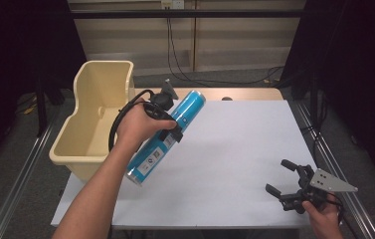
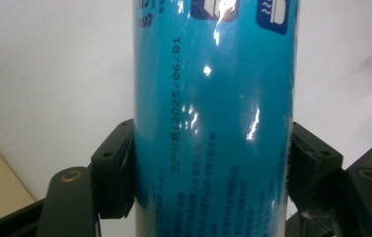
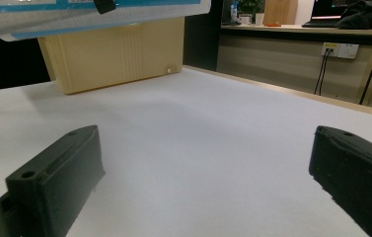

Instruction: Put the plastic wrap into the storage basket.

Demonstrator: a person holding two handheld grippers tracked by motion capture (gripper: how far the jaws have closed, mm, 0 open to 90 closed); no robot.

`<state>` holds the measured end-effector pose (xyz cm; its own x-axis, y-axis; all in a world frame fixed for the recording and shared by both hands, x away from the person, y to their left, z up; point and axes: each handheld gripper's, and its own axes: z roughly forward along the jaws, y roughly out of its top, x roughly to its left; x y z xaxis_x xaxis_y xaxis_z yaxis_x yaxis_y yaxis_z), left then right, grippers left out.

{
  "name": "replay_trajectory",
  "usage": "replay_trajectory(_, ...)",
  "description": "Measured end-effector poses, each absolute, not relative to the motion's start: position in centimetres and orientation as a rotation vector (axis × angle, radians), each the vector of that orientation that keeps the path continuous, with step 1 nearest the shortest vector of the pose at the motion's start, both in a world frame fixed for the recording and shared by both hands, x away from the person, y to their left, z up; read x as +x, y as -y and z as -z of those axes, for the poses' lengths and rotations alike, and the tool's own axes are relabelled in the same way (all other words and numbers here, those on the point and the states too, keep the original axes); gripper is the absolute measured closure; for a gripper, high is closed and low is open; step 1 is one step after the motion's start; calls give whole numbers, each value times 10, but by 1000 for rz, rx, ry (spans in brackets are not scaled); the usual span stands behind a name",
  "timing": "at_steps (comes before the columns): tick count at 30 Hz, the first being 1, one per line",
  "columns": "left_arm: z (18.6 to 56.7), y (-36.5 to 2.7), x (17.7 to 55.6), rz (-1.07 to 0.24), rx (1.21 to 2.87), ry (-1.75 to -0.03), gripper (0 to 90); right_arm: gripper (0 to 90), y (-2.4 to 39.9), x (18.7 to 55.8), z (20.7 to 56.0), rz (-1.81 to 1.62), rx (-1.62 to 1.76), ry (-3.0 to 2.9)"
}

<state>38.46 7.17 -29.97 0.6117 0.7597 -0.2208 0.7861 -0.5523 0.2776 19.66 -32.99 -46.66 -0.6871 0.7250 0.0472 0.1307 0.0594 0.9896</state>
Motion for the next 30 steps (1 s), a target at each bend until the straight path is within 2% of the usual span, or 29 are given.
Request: replay_trajectory(30,260,-125,385,52,2378,-1391,321,0,327,197,468,-1676,841,-1884)
